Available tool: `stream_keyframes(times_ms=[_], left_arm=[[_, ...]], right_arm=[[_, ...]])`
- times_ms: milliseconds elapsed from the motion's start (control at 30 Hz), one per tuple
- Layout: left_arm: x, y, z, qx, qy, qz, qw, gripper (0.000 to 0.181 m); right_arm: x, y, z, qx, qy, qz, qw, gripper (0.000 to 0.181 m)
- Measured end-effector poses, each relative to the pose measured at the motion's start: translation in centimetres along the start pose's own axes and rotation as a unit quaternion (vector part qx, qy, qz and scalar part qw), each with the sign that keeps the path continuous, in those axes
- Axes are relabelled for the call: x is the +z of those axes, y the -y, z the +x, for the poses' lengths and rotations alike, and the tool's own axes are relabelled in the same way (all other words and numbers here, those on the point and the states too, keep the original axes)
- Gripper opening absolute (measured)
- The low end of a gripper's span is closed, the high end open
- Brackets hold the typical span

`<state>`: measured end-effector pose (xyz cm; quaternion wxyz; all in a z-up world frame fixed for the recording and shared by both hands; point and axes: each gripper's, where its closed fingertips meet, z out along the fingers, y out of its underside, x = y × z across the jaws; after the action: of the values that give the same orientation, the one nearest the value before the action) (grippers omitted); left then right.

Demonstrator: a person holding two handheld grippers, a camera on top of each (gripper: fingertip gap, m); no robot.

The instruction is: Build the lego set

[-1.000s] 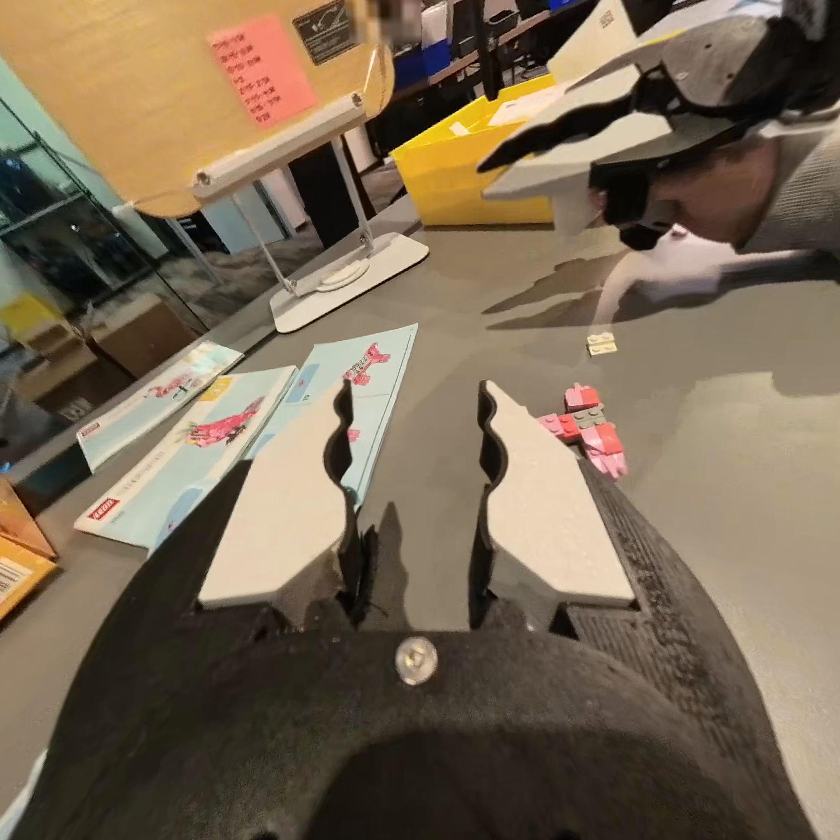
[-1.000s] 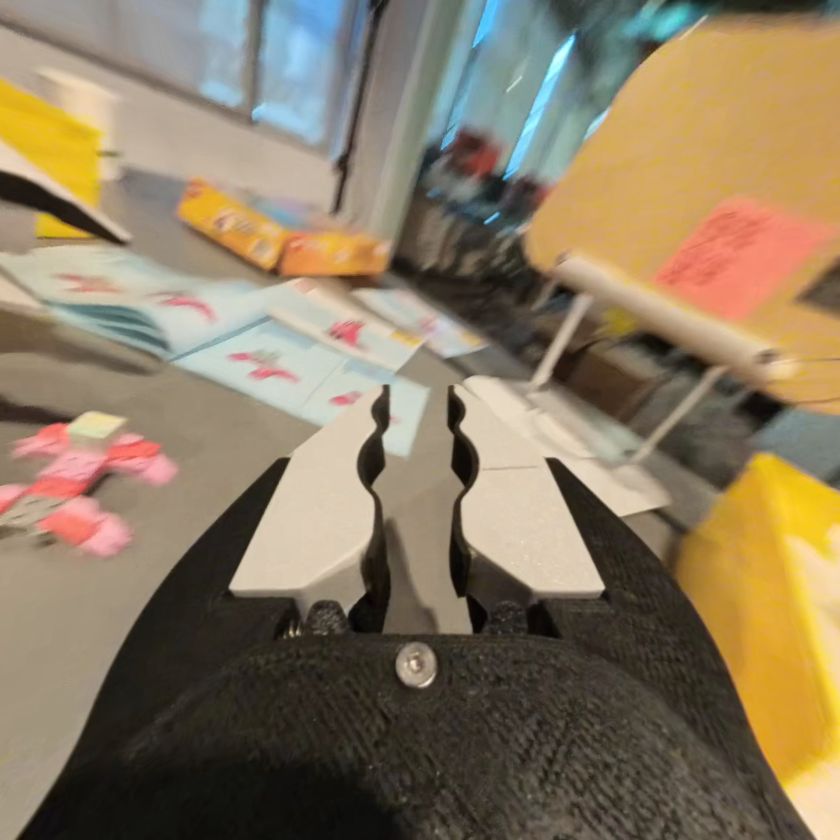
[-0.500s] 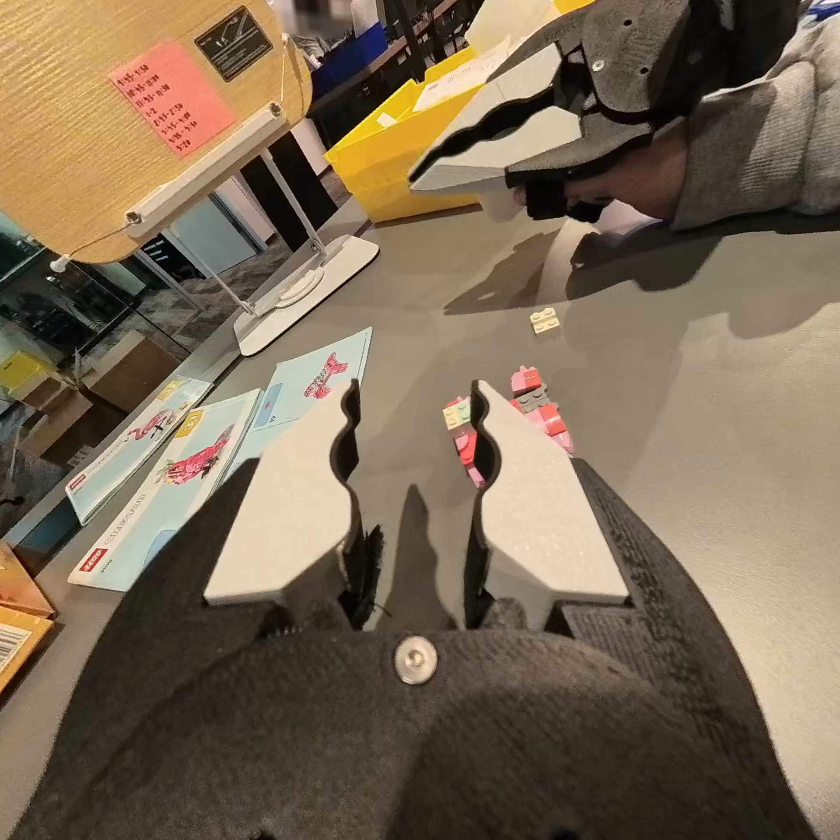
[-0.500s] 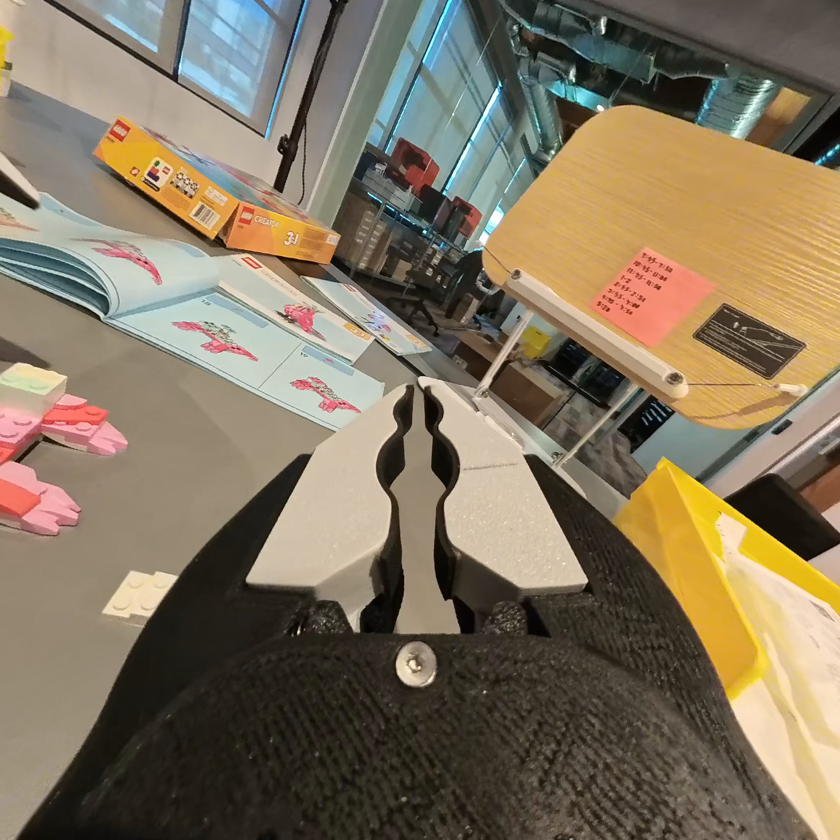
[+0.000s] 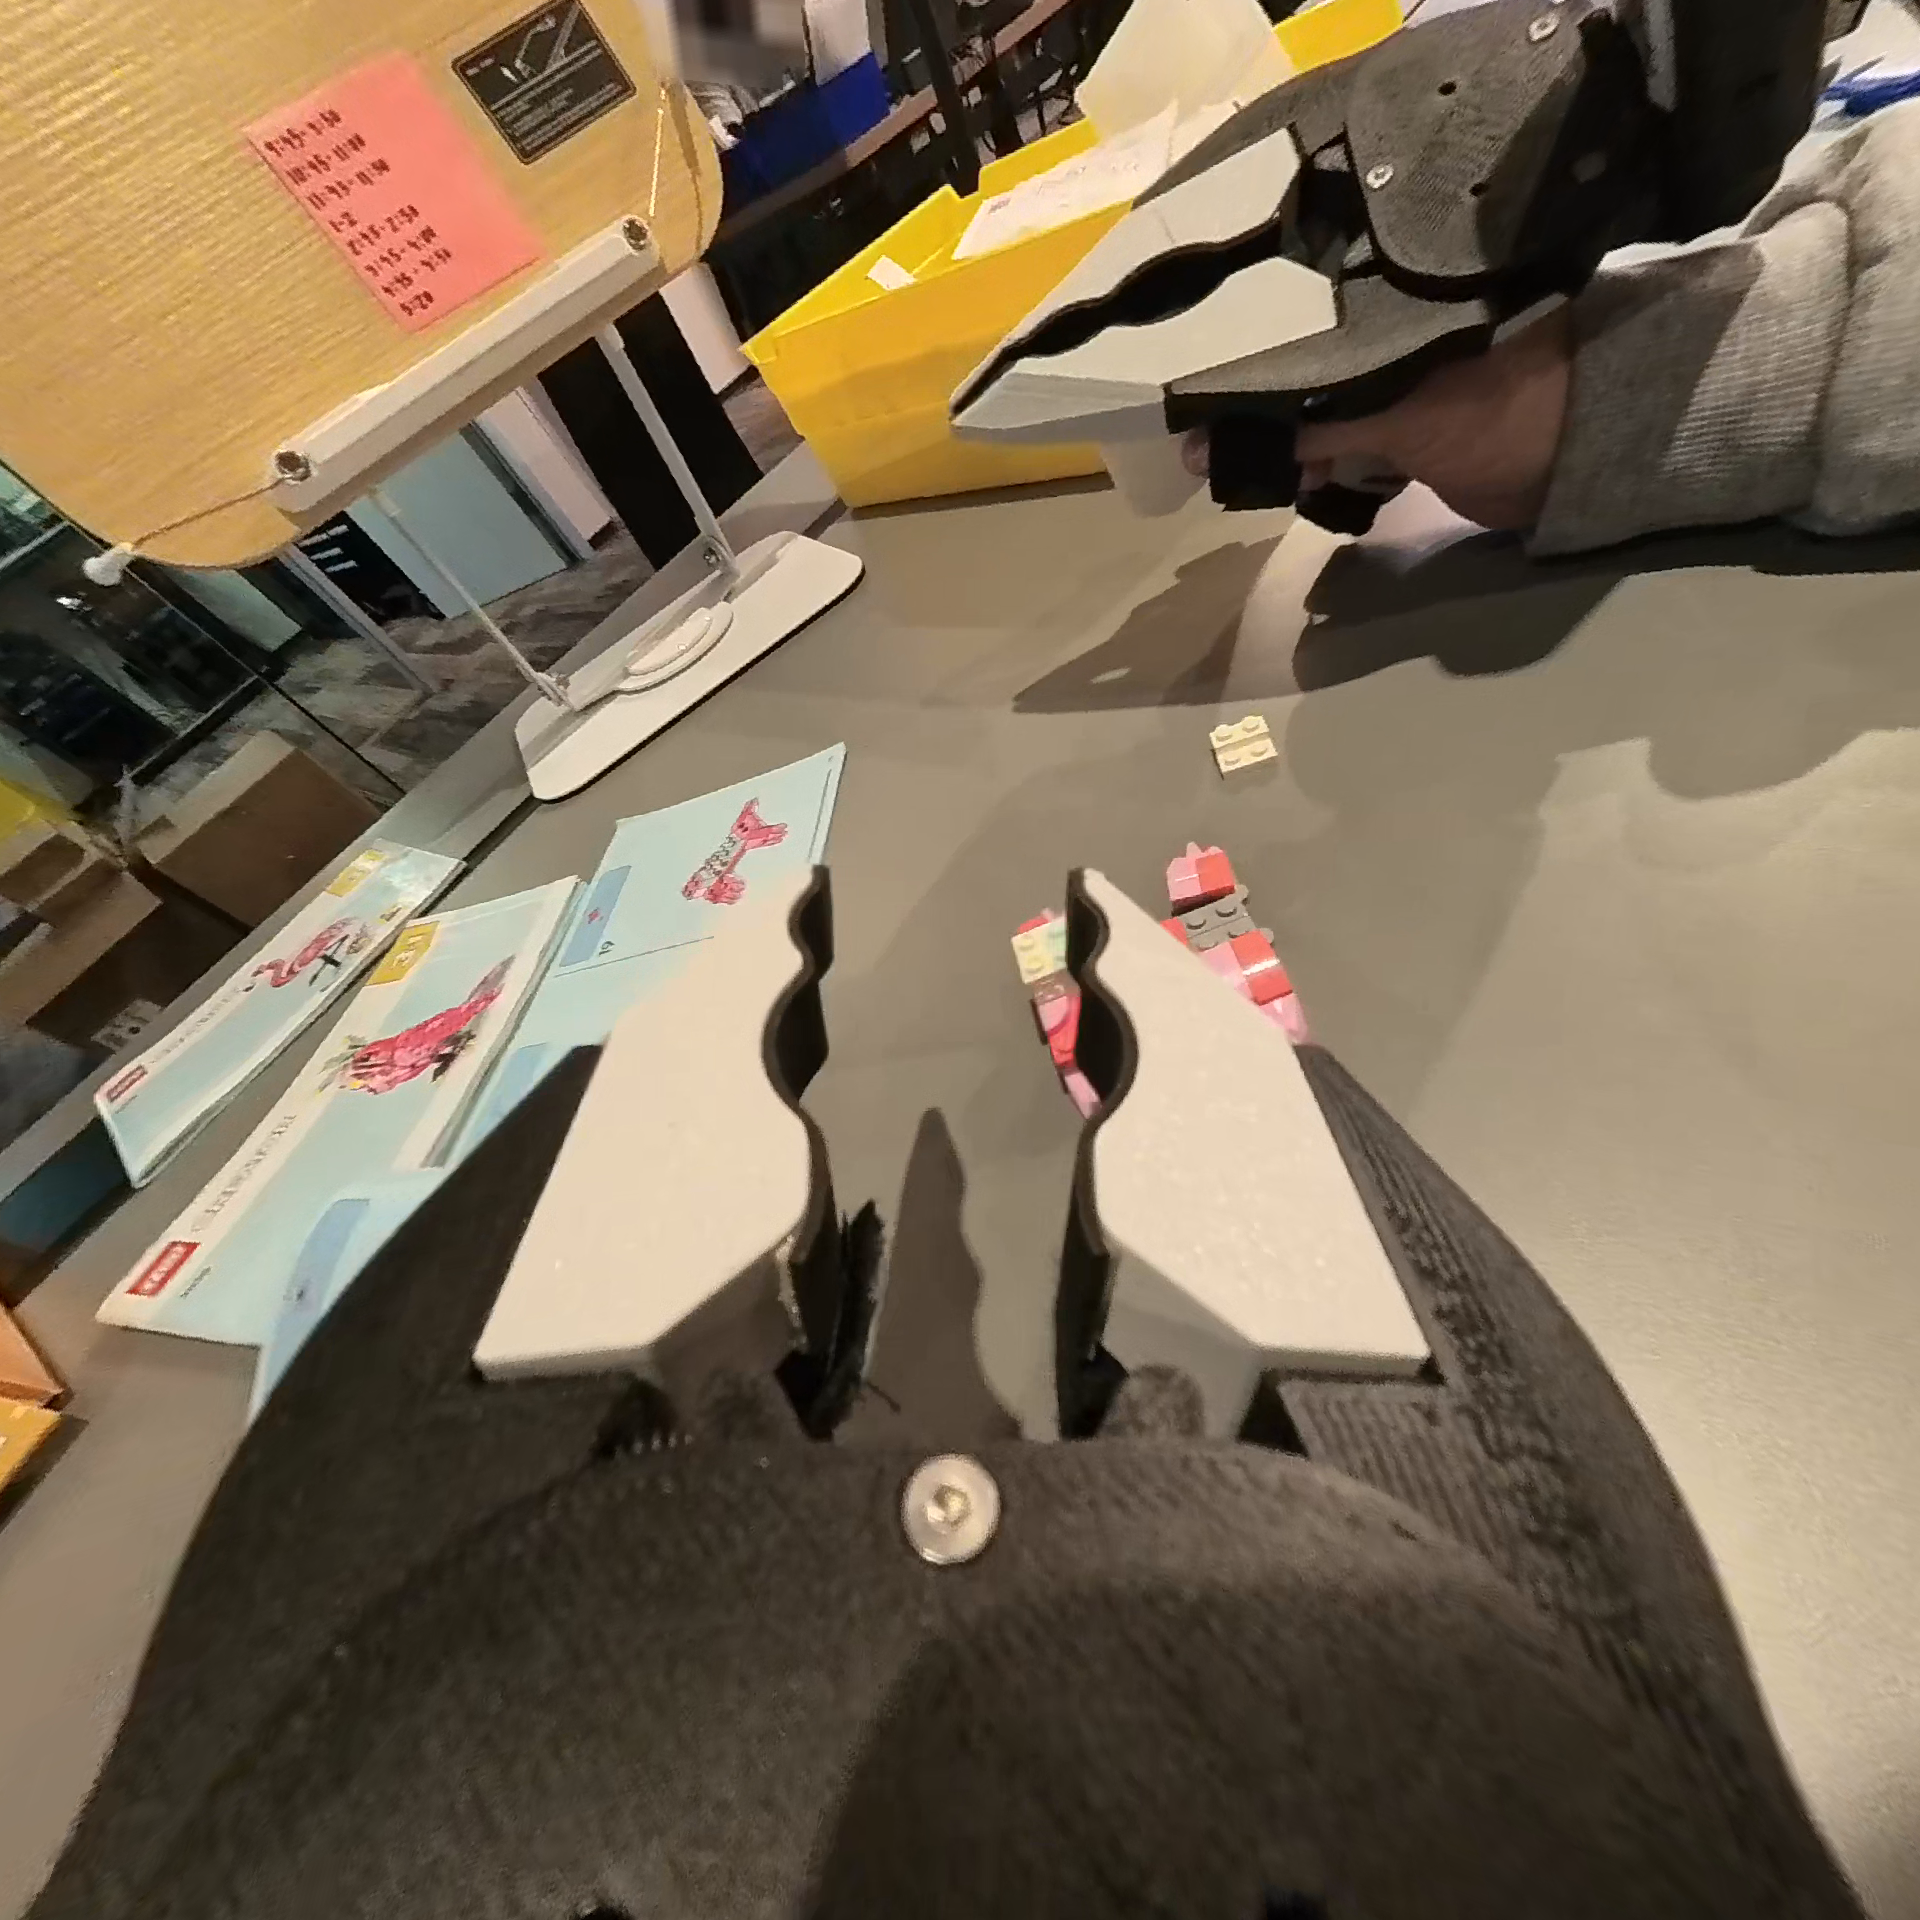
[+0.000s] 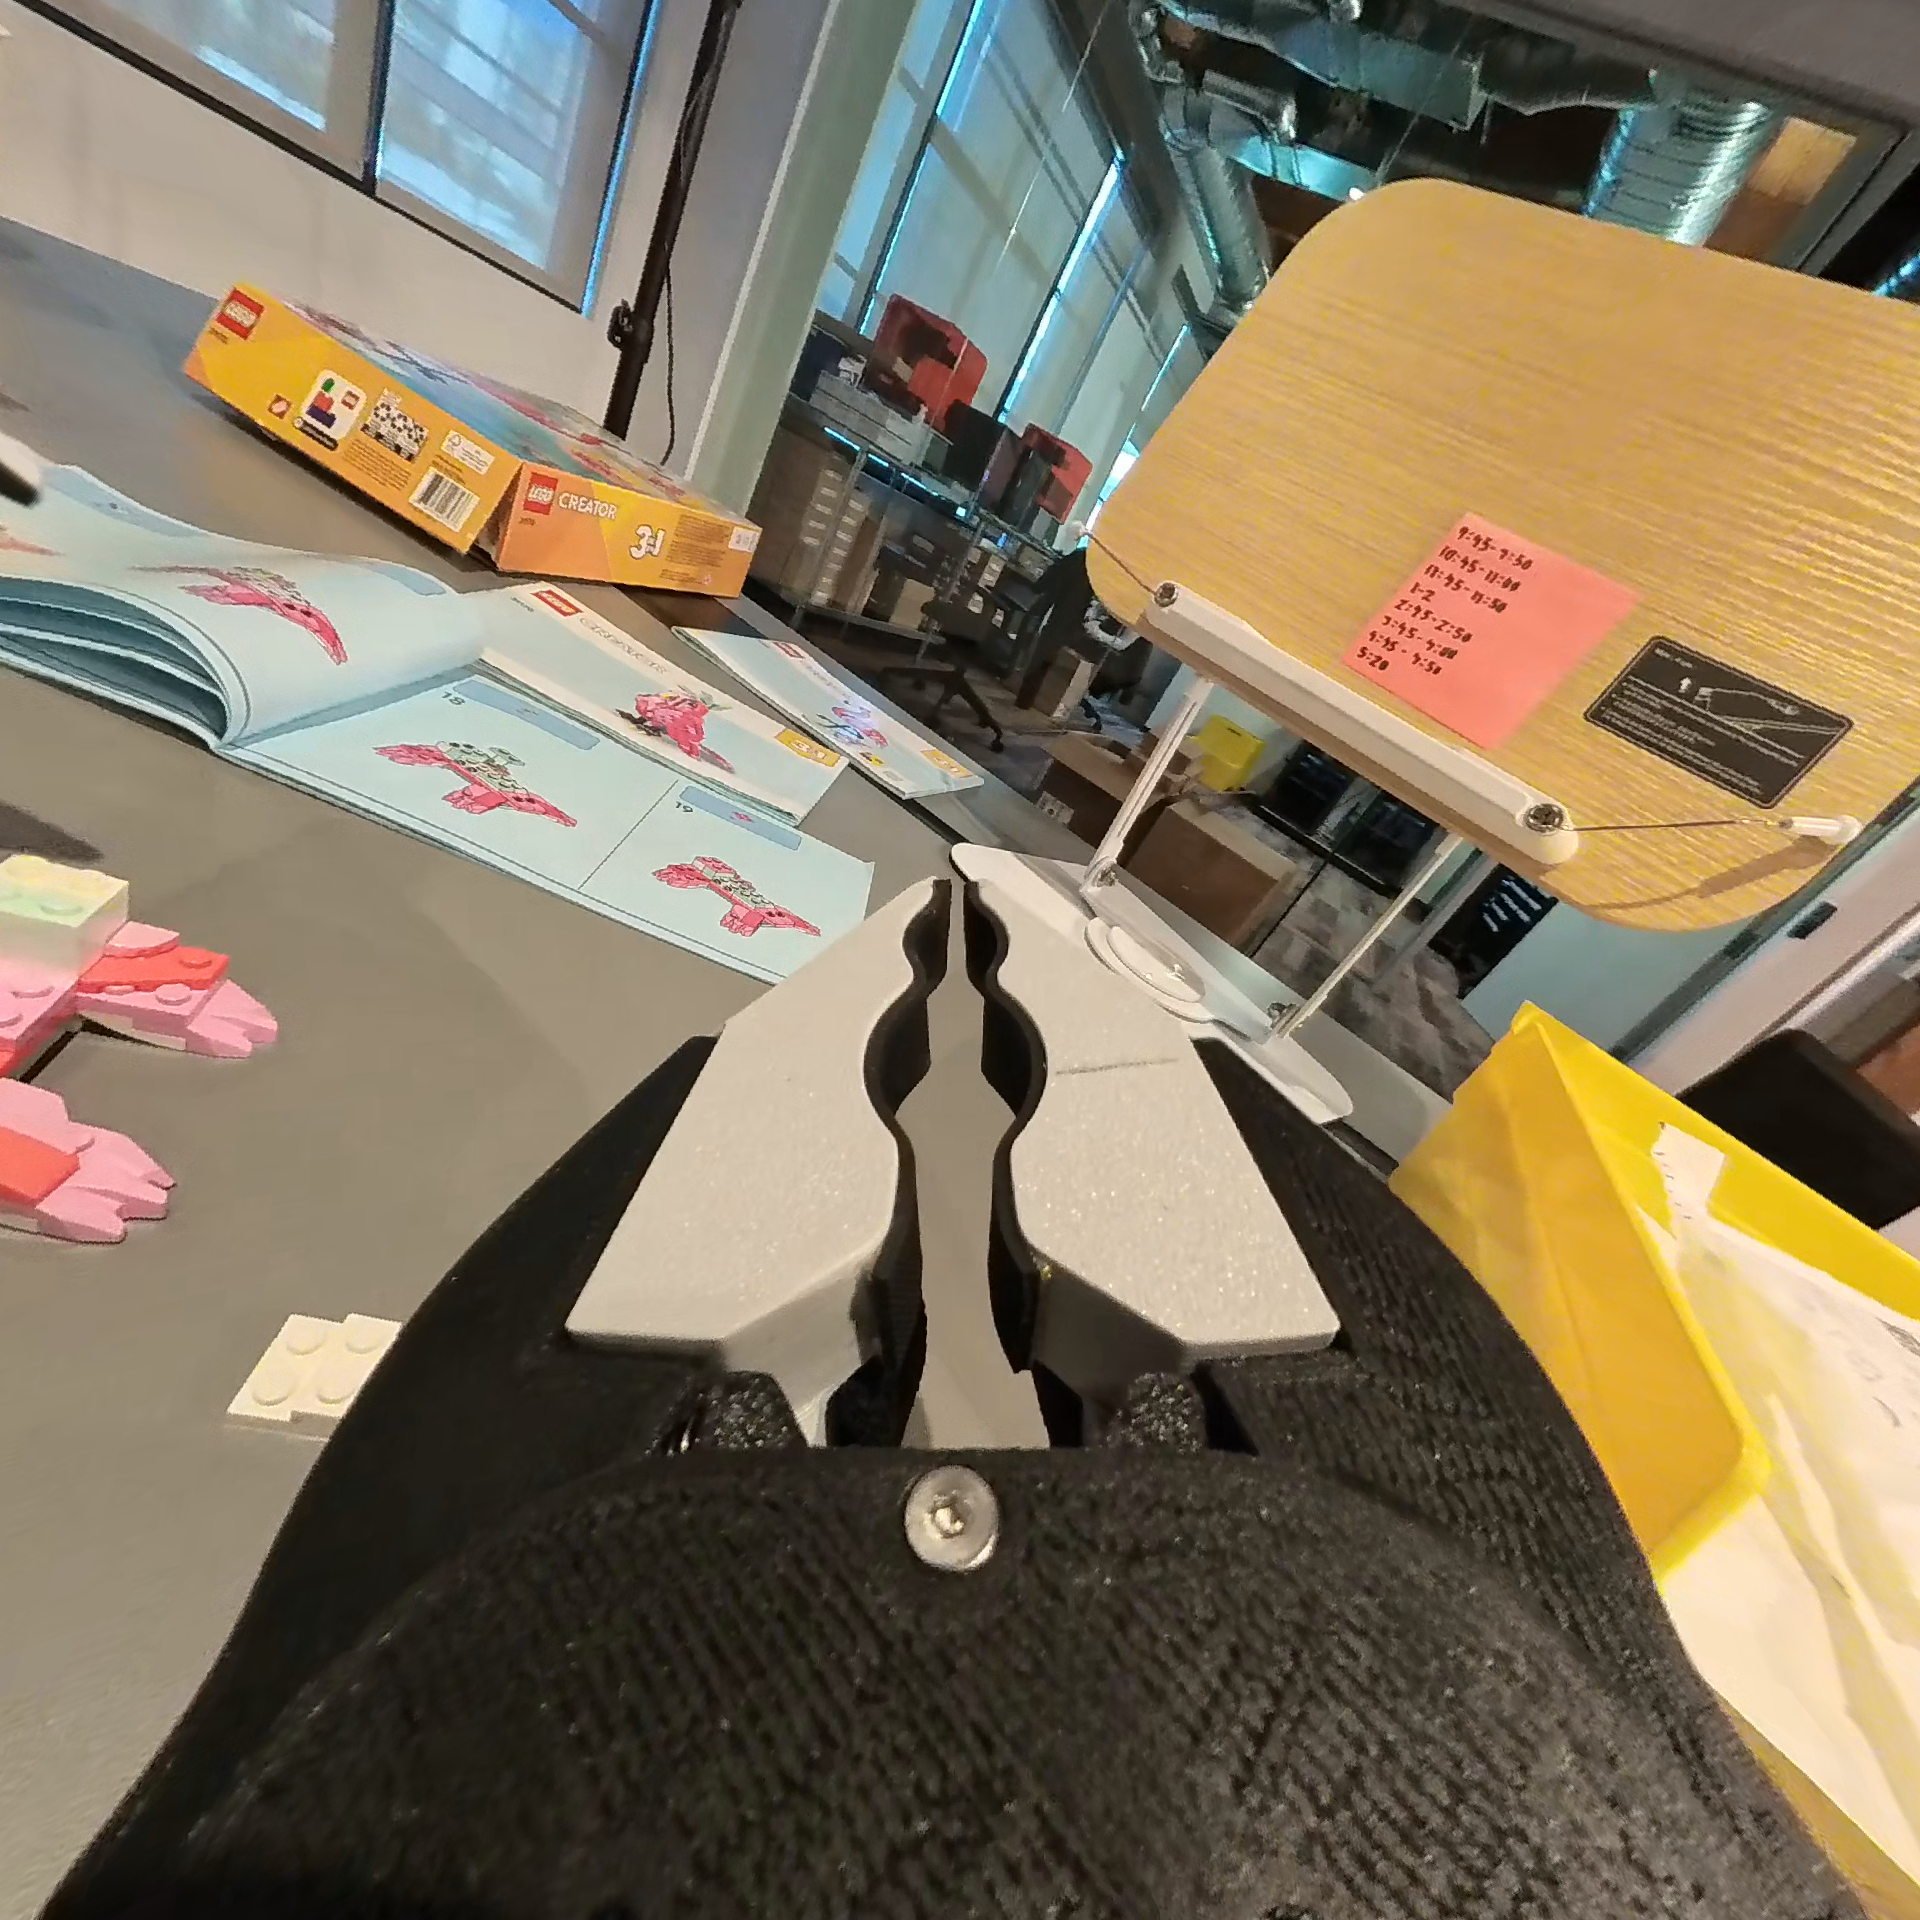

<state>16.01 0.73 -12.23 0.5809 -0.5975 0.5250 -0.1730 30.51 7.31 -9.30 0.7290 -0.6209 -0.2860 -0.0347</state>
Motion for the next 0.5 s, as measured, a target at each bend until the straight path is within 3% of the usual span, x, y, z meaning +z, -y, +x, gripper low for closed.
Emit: stream_keyframes(times_ms=[500], left_arm=[[0.09,-0.15,-0.06,-0.004,-0.002,-0.003,1.0,0.044]], right_arm=[[0.15,-0.17,-0.4,0.001,0.011,-0.004,1.0,0.0]])
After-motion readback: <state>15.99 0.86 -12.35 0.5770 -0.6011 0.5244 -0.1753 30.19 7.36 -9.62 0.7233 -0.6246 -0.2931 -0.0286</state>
